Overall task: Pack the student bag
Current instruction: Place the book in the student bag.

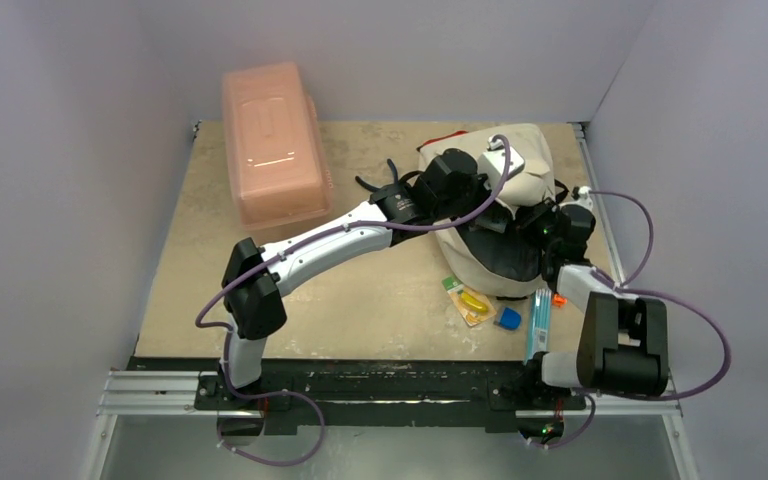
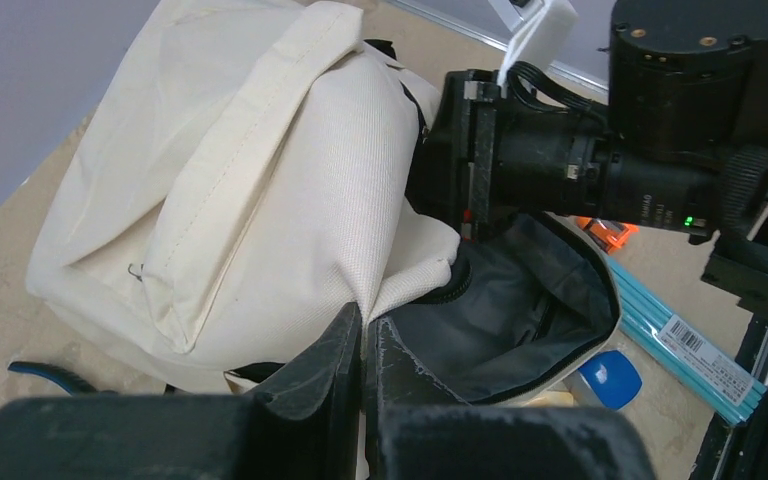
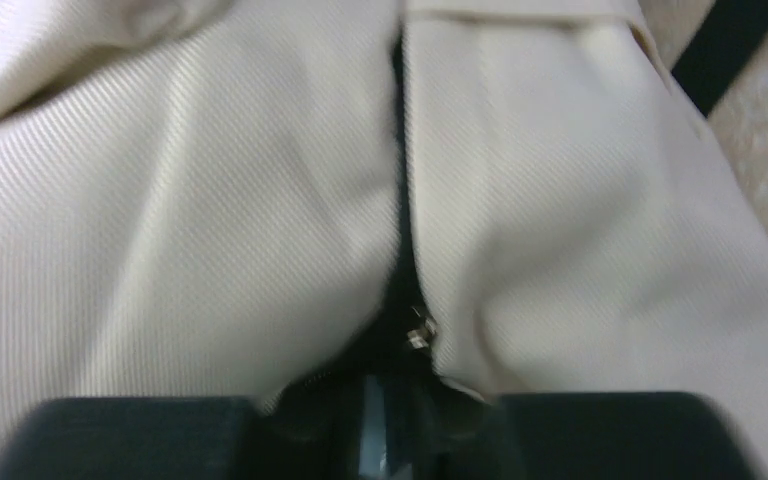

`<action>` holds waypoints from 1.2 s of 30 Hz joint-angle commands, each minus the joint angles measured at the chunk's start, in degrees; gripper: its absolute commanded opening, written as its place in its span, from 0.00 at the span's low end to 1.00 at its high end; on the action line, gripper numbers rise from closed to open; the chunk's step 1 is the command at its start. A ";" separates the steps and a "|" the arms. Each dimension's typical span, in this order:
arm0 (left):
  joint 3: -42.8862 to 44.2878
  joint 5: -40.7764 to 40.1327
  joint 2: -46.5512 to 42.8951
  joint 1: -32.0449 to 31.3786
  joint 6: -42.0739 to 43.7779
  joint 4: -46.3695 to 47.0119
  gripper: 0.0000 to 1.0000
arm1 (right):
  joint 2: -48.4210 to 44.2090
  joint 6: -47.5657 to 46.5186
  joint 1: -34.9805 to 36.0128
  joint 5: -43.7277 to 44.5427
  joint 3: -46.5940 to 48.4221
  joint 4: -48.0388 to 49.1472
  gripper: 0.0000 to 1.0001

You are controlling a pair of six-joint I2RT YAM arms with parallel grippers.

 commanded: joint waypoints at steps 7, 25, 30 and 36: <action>3.37 3.50 -1.79 -0.85 -2.86 3.24 0.00 | -8.52 -7.62 1.18 8.79 7.46 -16.32 0.65; 3.79 3.35 -1.30 -0.83 -2.55 1.81 0.00 | -1.42 -0.06 10.58 9.67 0.14 0.37 0.03; 3.26 4.13 -1.28 -0.85 -3.35 1.34 0.00 | 6.06 -1.06 11.40 9.92 9.38 -1.18 0.00; 2.58 4.42 -1.71 -0.89 -3.21 1.44 0.00 | 3.41 -6.80 11.95 13.33 12.14 -9.55 0.10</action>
